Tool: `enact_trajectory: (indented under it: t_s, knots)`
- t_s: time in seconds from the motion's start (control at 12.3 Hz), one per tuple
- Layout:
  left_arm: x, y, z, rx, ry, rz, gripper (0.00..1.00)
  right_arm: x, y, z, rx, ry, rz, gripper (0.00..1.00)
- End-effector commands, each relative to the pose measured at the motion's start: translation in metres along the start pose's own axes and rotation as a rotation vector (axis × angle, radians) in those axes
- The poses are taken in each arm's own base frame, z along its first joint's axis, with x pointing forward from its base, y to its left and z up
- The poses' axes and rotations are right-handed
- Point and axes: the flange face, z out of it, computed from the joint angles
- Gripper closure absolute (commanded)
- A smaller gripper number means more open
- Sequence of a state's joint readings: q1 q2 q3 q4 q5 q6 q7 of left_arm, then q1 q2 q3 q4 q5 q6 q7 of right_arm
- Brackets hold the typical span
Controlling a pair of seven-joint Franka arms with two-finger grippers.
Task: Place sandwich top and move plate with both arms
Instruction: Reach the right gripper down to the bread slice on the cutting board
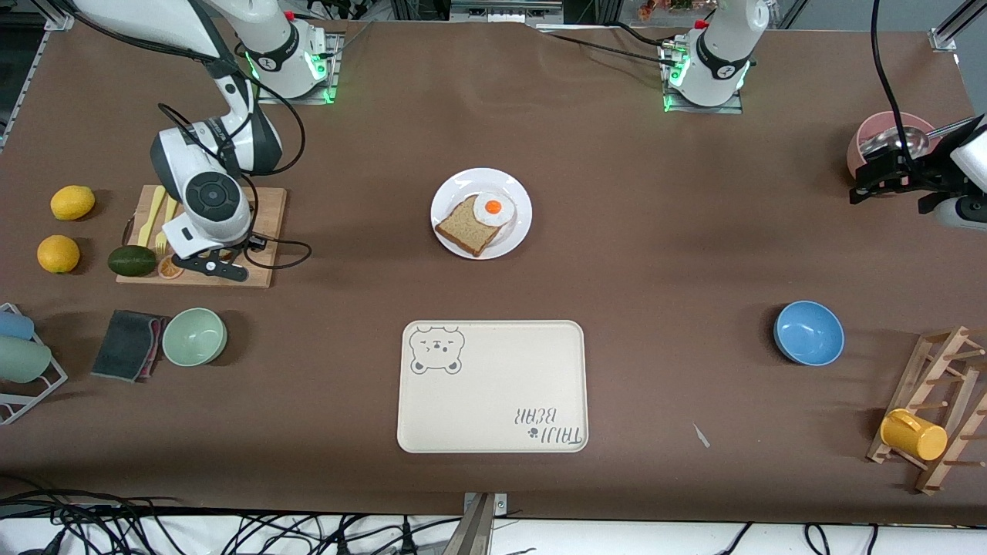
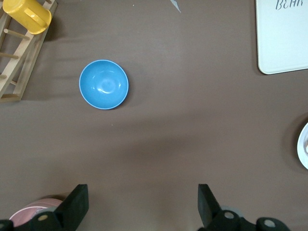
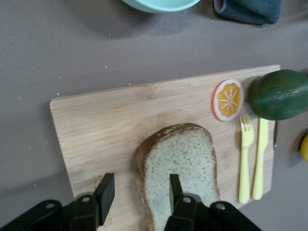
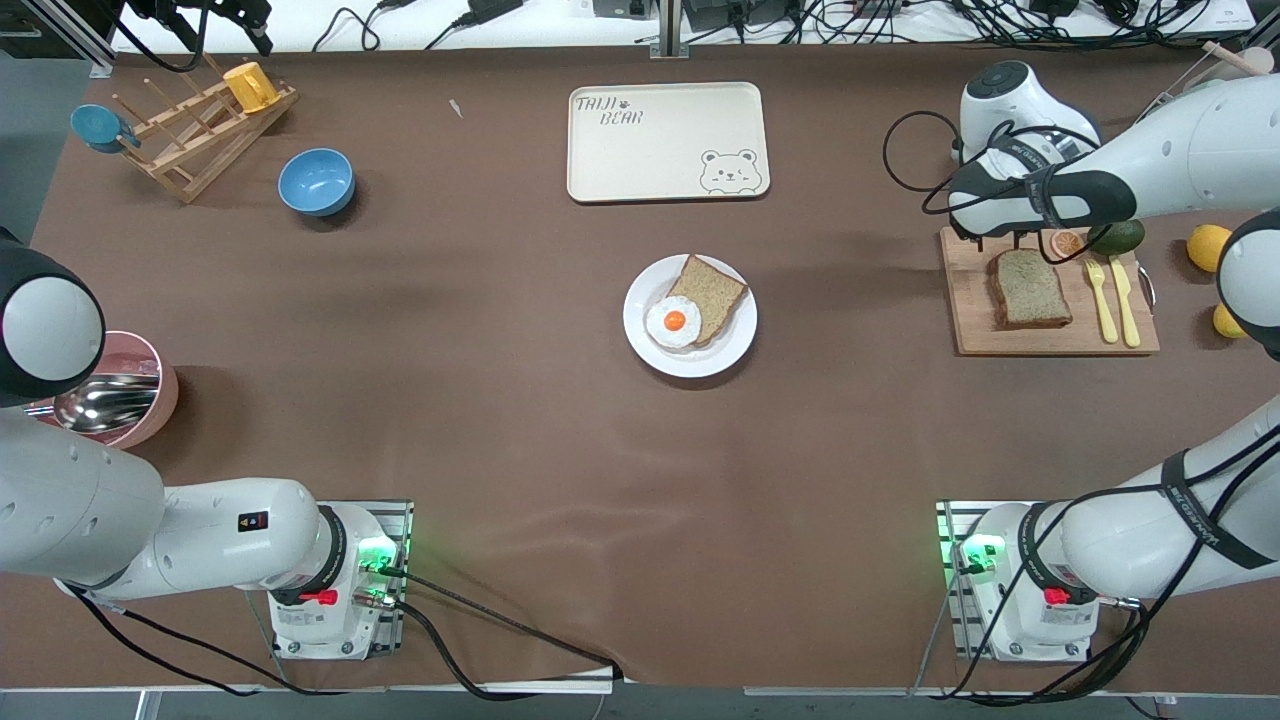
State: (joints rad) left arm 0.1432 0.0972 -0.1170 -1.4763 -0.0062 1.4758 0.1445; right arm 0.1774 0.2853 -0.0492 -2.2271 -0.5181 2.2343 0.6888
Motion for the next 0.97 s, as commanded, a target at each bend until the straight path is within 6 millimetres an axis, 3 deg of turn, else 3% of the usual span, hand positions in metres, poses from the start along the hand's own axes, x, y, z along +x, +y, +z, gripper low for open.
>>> enact_trajectory:
  t_s: [0.0,0.65,0.89]
  knots:
    - [0.001,-0.001,-0.005,0.027,0.008,0.020,0.00,-0.003,-0.006,0.013,-0.002,0.026,0.032,0.55]
    - [0.002,-0.001,-0.005,0.026,0.011,0.010,0.00,-0.002,0.004,0.043,-0.026,-0.009,0.041,0.57]
    - [0.003,0.002,-0.006,0.027,0.017,0.016,0.00,-0.002,0.003,0.047,-0.029,-0.016,0.056,0.70]
